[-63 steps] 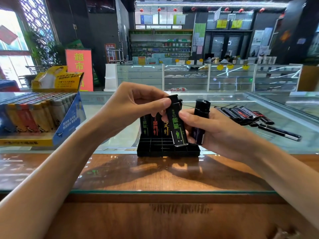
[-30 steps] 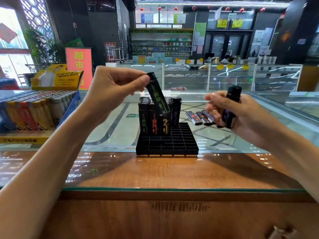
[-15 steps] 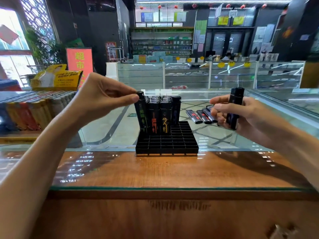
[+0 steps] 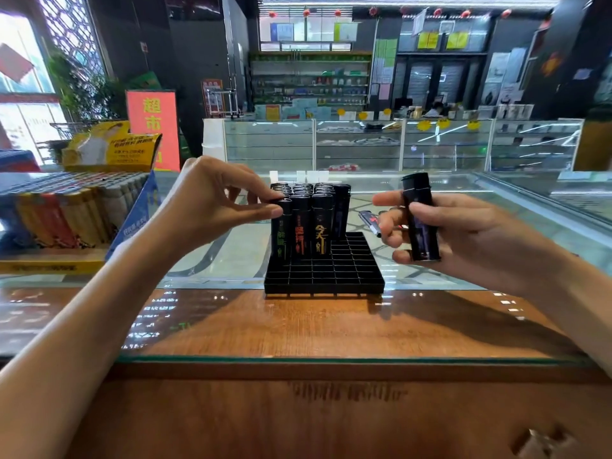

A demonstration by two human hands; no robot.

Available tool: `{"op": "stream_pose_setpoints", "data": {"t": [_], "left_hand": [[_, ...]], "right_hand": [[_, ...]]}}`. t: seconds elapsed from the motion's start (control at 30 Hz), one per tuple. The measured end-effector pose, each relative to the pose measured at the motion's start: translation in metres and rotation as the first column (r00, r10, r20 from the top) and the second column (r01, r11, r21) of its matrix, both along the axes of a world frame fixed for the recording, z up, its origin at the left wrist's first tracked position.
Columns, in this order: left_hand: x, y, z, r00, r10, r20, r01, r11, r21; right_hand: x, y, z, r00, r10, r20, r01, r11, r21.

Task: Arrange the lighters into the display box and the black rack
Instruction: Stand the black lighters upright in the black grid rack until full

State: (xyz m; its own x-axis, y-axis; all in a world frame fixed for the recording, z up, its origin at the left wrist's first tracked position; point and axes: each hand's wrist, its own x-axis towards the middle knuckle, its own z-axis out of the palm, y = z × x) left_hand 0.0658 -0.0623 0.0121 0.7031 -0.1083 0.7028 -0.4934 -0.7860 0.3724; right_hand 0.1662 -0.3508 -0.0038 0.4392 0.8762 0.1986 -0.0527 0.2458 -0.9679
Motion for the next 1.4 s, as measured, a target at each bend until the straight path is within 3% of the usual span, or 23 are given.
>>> {"op": "stream_pose_setpoints", "data": {"t": [0.13, 0.43, 0.53, 0.63, 0.73, 0.87, 1.13, 1.4], "left_hand": [[-0.002, -0.002, 0.002, 0.999, 0.022, 0.023, -0.023, 0.998, 0.054], [-0.003, -0.004, 0.0, 0.999, 0.031, 0.009, -0.031, 0.999, 0.038], [-0.006, -0.01, 0.001, 0.999, 0.021, 0.033, -0.021, 1.0, 0.013], [-0.009, -0.024, 0.004, 0.997, -0.017, 0.076, 0.023, 0.996, -0.084], [-0.009, -0.047, 0.003, 0.988, -0.154, 0.013, 0.153, 0.966, -0.206], [-0.004, -0.067, 0.001, 0.964, -0.264, -0.042, 0.249, 0.943, -0.223], [-0.002, -0.066, 0.0, 0.931, -0.357, -0.079, 0.312, 0.889, -0.336], [-0.005, -0.067, 0.003, 0.893, -0.429, -0.14, 0.346, 0.85, -0.397]], "right_hand": [[-0.003, -0.001, -0.001, 0.99, 0.14, 0.014, -0.14, 0.99, -0.024], [-0.016, 0.01, 0.001, 0.971, 0.208, -0.12, -0.217, 0.974, -0.064], [-0.022, 0.015, -0.002, 0.987, 0.138, -0.086, -0.143, 0.988, -0.057], [-0.028, 0.024, -0.008, 0.993, -0.039, 0.114, 0.042, 0.999, -0.024], [-0.032, 0.031, -0.011, 0.933, -0.197, 0.302, 0.208, 0.978, -0.004], [-0.037, 0.038, -0.011, 0.85, -0.291, 0.439, 0.297, 0.953, 0.056], [-0.042, 0.04, -0.012, 0.745, -0.388, 0.543, 0.406, 0.909, 0.093], [-0.041, 0.03, -0.011, 0.885, -0.287, 0.366, 0.301, 0.953, 0.02]]}}
